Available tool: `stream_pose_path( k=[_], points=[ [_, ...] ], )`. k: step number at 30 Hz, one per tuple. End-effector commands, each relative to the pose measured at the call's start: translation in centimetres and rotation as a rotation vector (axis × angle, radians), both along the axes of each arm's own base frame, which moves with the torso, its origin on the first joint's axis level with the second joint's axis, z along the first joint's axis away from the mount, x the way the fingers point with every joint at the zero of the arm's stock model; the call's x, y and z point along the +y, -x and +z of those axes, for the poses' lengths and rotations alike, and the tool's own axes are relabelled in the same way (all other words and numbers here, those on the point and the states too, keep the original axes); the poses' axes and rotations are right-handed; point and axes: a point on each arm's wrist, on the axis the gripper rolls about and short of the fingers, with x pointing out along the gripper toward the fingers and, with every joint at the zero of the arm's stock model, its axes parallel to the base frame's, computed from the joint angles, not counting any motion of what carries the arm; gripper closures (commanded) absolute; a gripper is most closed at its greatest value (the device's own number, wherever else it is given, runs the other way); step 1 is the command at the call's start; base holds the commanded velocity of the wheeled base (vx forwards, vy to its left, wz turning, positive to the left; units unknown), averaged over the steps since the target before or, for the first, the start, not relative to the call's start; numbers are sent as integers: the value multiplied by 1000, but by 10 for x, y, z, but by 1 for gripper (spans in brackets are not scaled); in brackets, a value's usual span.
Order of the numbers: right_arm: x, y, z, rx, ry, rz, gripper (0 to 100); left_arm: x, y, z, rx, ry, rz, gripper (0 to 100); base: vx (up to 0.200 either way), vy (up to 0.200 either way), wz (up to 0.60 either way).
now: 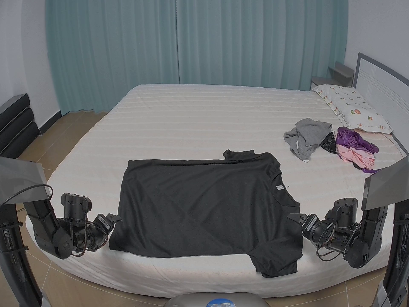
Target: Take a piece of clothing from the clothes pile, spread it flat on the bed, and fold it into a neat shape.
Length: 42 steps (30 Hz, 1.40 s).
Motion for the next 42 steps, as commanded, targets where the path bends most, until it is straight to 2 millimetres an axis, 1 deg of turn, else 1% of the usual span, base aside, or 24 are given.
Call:
stream_pose_path(
  k=[1,8,14,15,16,17,23,27,31,35,39,40,42],
  points=[
    [0,0,-1,3,2,2,0,0,0,-1,4,1,1,0,0,0,0],
    [1,1,-1,5,4,2,0,0,0,-1,4,1,1,0,0,0,0],
    [1,1,-2,7,5,3,0,-1,0,-3,11,-3,-5,0,-200,0,0],
    [1,1,-2,7,5,3,0,-1,0,-3,11,-3,-5,0,0,0,0],
    [2,1,-2,9,6,6,0,-1,0,-10,33,-20,-2,0,0,0,0],
    [2,1,-3,10,6,6,0,-2,1,-11,37,-21,-3,0,0,0,0],
    [3,1,-6,16,13,11,0,-9,0,-14,39,-24,-25,0,0,0,0],
    [4,-1,-5,9,14,14,0,-21,-6,-19,33,-35,-58,0,0,0,0],
    [4,-1,-5,7,12,13,0,-22,-12,-23,30,-68,-32,0,0,0,0],
    [4,-1,-5,6,13,13,0,-26,-21,-33,27,-129,-6,0,0,0,0],
    [4,-1,-5,7,16,13,0,-26,-22,-38,36,-173,-20,0,0,0,0],
    [4,-1,-5,8,18,15,0,-25,-22,-39,38,-183,-11,100,0,0,0],
    [4,0,-6,11,24,16,0,-25,-22,-39,38,-185,-9,100,0,0,0]
  ],
)
